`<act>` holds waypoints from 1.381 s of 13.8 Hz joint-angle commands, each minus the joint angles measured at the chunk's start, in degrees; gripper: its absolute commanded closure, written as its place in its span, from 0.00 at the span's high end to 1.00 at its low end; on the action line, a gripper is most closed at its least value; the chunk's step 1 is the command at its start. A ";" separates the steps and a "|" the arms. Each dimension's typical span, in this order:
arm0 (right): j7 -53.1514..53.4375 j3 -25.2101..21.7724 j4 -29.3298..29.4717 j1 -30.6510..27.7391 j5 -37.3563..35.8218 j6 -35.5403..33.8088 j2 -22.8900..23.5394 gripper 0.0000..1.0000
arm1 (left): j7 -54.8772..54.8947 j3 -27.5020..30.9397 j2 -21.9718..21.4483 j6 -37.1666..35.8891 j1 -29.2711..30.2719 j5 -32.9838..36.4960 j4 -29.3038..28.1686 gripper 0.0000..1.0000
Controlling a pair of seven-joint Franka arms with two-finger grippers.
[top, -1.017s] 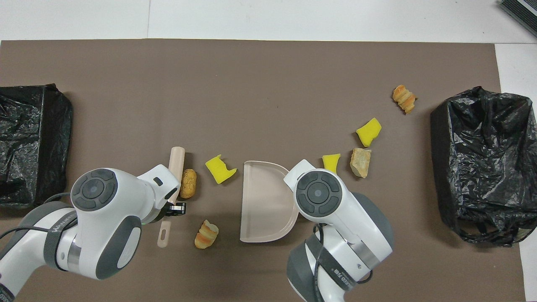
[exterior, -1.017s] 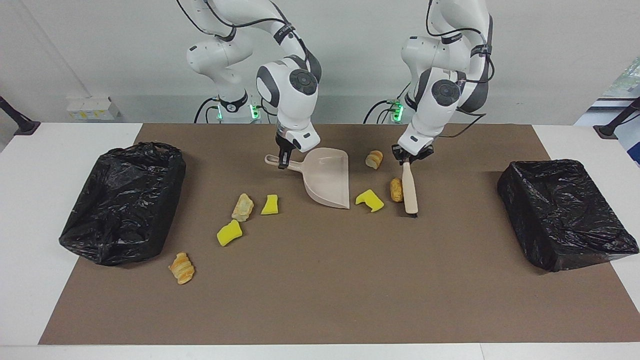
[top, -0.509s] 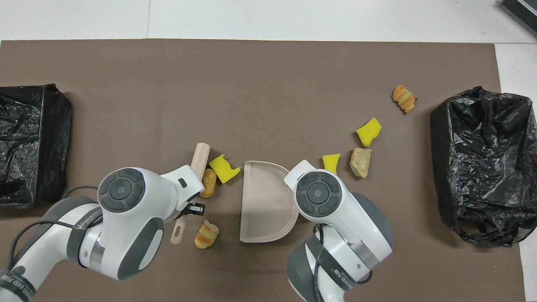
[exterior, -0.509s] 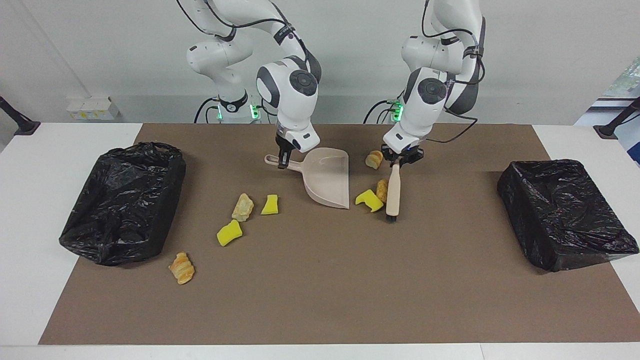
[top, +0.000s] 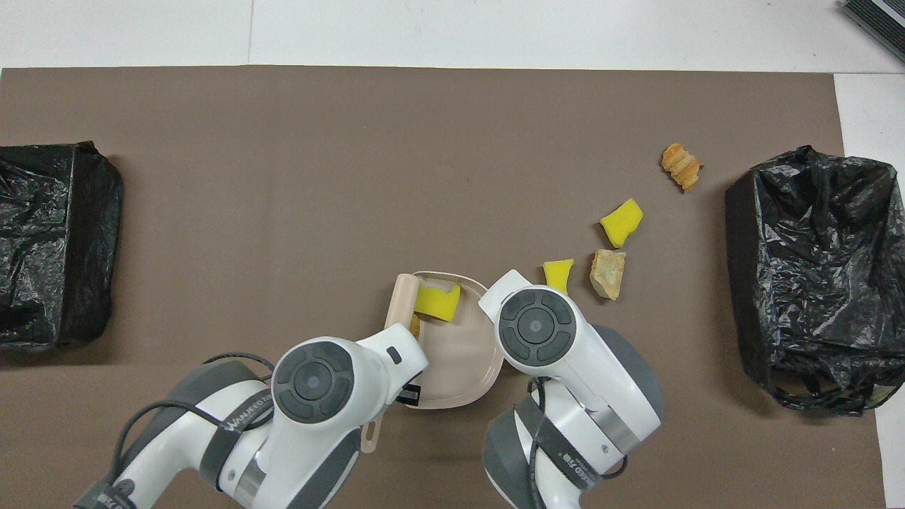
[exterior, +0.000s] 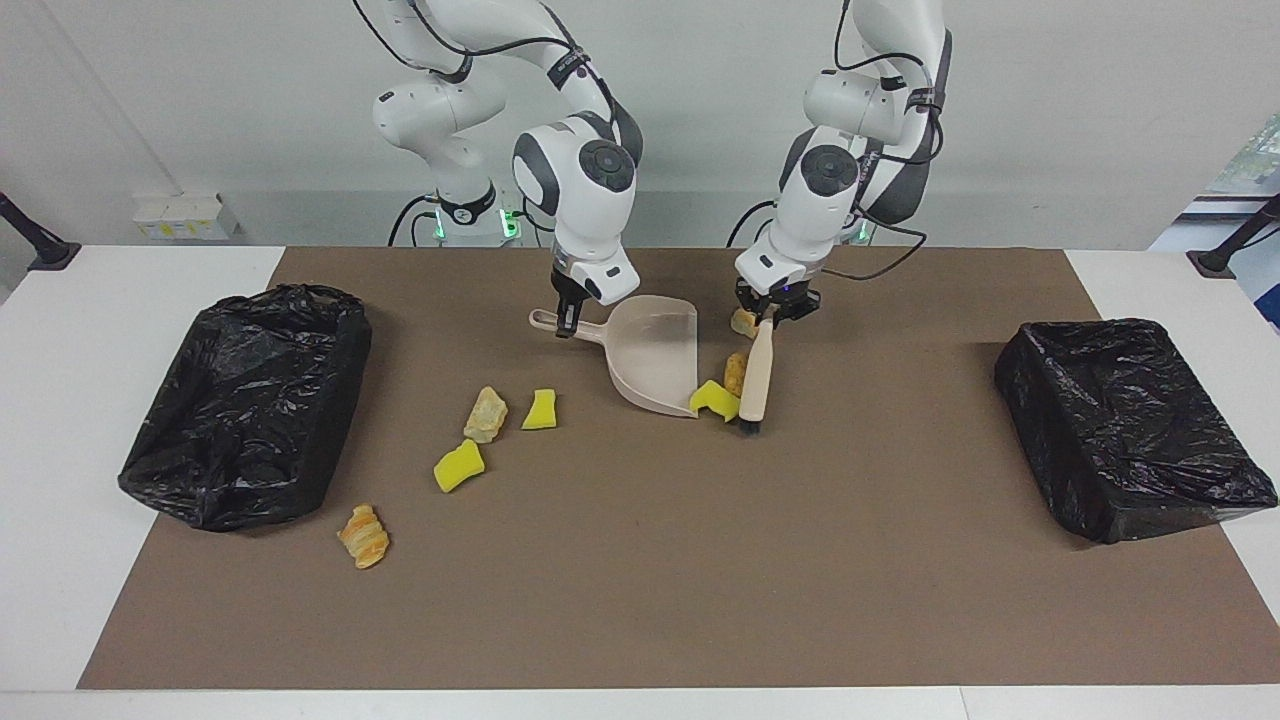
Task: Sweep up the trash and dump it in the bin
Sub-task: 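Sweep more bread pieces into the dustpan with the left gripper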
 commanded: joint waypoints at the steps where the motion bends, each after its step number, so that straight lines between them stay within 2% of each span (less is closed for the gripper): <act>1: 1.09 0.20 -1.49 -0.36 0.14 0.14 -0.97 0.00 | -3.14 0.95 -0.97 -4.55 -2.48 -1.68 3.03 0.00; 4: 0.04 0.20 -2.62 -0.97 0.05 1.19 -1.23 0.00 | -3.24 1.74 -3.61 -15.81 -0.38 -1.68 7.17 0.00; 6: -1.36 0.20 -3.42 -0.97 0.05 3.38 -1.49 0.00 | -3.68 1.91 -7.12 -22.48 -0.11 -1.68 7.00 0.00; 8: -3.11 0.20 -3.60 -0.89 -0.03 3.57 -1.76 0.00 | -12.93 1.91 -8.97 -28.92 -0.11 -1.50 6.13 0.00; 11: -5.58 0.20 -4.30 -0.19 -0.30 3.40 -2.72 0.00 | -20.62 1.83 -12.05 -28.66 1.12 -0.98 0.34 0.00; 13: -5.93 0.20 -5.35 1.65 -0.82 3.13 -3.77 0.00 | -27.65 1.04 -14.68 -26.92 0.86 0.33 -6.24 0.00; 16: -5.94 0.20 -7.64 2.01 -0.82 3.83 -5.01 0.00 | -34.68 -0.02 -15.22 -25.17 0.25 0.78 -8.81 0.00; 19: -4.62 0.20 -7.73 2.01 -0.74 3.48 -5.01 0.00 | -43.64 -1.95 -14.43 -14.90 -2.46 0.78 -12.94 0.00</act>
